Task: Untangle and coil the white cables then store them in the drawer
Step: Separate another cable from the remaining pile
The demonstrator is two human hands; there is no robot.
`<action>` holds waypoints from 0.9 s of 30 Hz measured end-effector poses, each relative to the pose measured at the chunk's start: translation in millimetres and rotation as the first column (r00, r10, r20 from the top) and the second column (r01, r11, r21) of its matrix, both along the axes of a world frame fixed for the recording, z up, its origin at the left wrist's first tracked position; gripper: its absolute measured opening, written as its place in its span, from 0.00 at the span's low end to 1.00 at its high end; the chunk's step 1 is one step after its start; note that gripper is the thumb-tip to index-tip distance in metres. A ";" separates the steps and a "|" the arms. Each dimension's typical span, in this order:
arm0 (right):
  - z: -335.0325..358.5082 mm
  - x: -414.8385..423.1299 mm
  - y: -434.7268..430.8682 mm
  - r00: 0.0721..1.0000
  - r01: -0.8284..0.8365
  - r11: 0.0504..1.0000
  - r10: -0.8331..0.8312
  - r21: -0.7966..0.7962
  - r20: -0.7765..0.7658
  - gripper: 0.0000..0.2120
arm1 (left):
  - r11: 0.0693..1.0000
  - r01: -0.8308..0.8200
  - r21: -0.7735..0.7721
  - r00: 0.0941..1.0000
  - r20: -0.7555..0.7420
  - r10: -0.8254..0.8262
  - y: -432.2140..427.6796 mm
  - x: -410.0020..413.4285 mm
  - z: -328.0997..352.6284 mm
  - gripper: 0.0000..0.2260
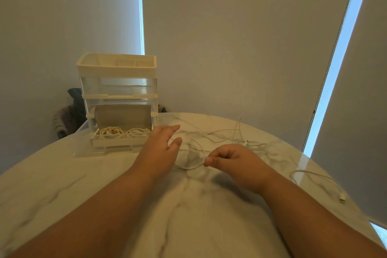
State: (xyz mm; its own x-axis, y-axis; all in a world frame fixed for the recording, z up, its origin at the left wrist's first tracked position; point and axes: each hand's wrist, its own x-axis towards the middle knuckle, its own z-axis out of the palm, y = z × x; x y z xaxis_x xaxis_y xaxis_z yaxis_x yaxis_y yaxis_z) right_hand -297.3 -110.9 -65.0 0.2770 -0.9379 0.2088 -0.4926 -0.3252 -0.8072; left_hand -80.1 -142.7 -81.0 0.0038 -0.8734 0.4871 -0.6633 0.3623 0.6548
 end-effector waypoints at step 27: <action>3.8 -31.6 -21.7 0.837 0.475 0.859 -0.373 -0.192 0.401 0.07 | 0.998 -0.026 -0.057 0.998 0.047 0.028 35.9 41.9 31.7 0.05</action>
State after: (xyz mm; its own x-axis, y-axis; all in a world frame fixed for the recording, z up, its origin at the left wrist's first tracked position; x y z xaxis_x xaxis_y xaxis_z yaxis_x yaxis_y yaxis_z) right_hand -328.9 -132.6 -61.1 -0.2704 -0.8358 0.4778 -0.3460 -0.3788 -0.8584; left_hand -38.3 -106.8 -49.2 0.0023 -0.8444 0.5358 -0.7035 0.3794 0.6010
